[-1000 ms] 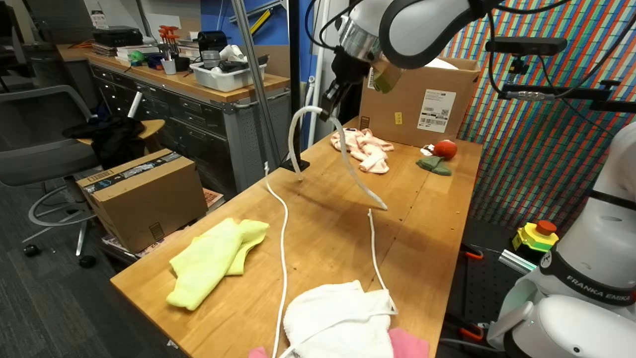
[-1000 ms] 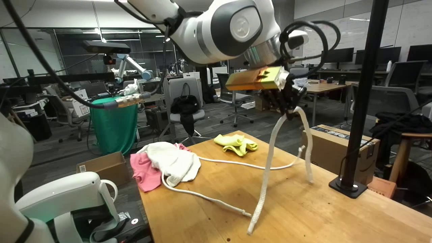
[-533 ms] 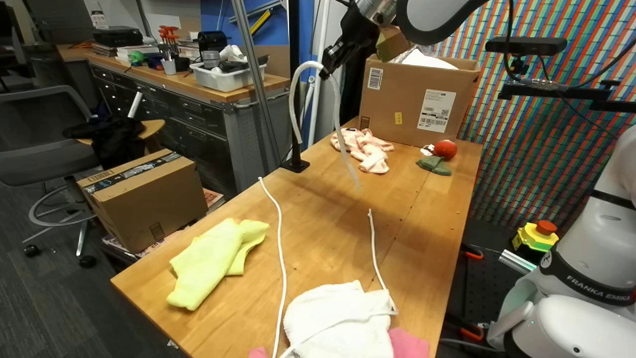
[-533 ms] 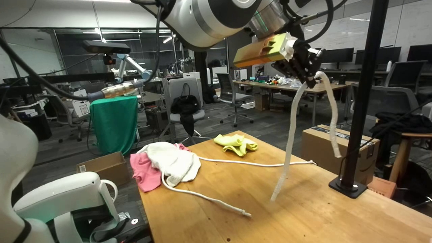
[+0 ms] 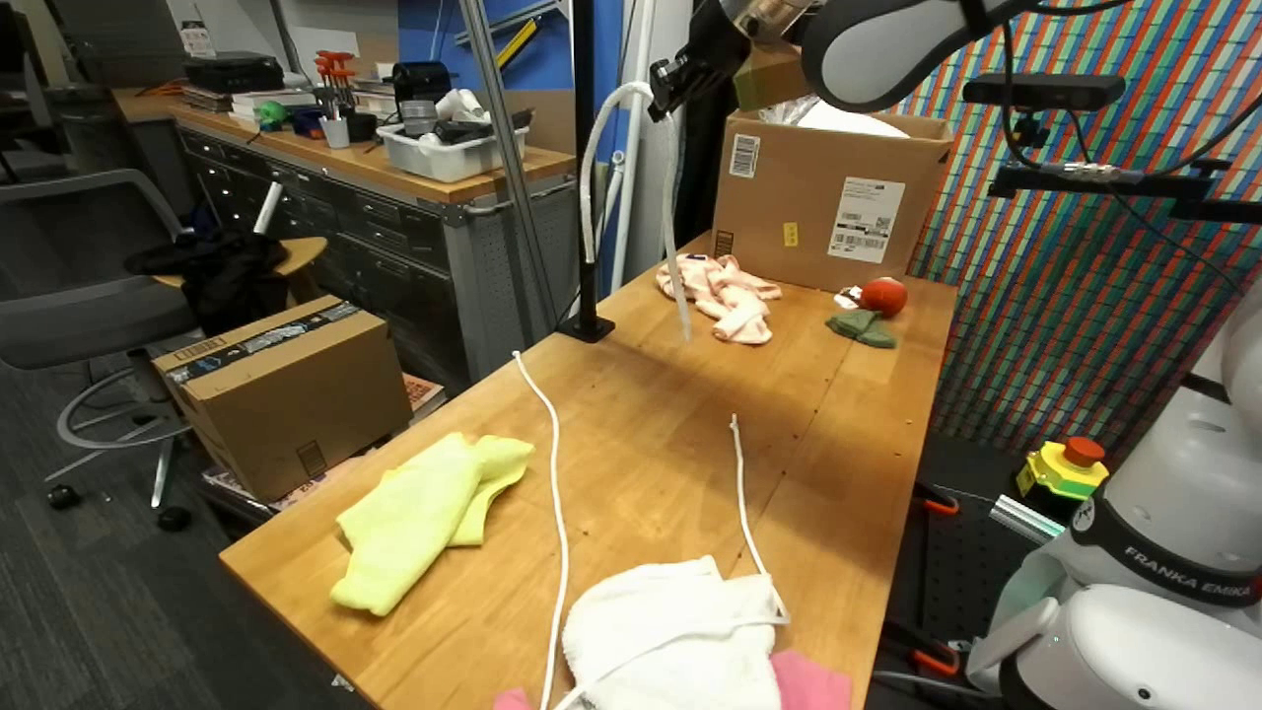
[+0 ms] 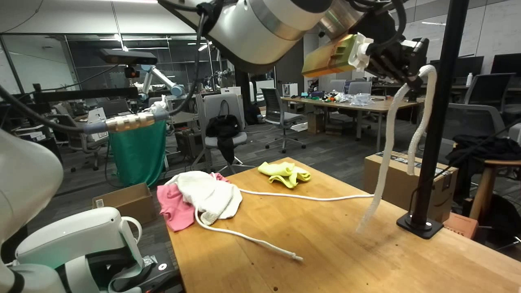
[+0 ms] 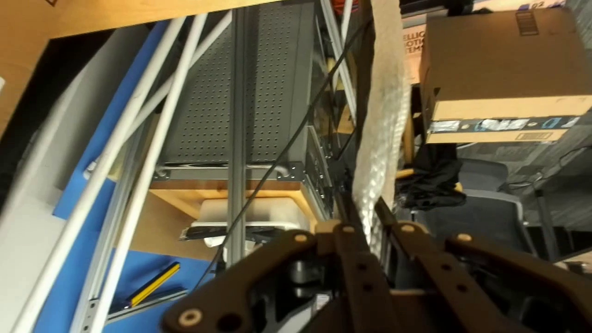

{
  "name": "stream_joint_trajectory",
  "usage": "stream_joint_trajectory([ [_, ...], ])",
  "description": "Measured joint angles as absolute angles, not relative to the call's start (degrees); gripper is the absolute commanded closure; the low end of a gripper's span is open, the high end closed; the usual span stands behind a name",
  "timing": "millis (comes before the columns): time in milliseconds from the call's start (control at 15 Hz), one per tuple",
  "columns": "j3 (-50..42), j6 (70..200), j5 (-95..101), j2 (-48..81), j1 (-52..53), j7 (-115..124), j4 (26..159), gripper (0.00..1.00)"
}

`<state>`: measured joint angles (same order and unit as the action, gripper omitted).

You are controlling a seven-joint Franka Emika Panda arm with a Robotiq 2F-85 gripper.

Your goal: Separate all the items on the table.

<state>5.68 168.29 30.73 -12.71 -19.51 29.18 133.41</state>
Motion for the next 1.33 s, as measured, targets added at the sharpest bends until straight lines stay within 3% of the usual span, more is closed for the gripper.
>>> stream_joint_trajectory([
  [400, 15.84, 167.52, 52.26, -9.88, -33.82, 54.71, 129.41, 0.93],
  [1333, 21.14, 160.08, 57.78, 4.09, -31.21, 53.70, 131.93, 0.93],
])
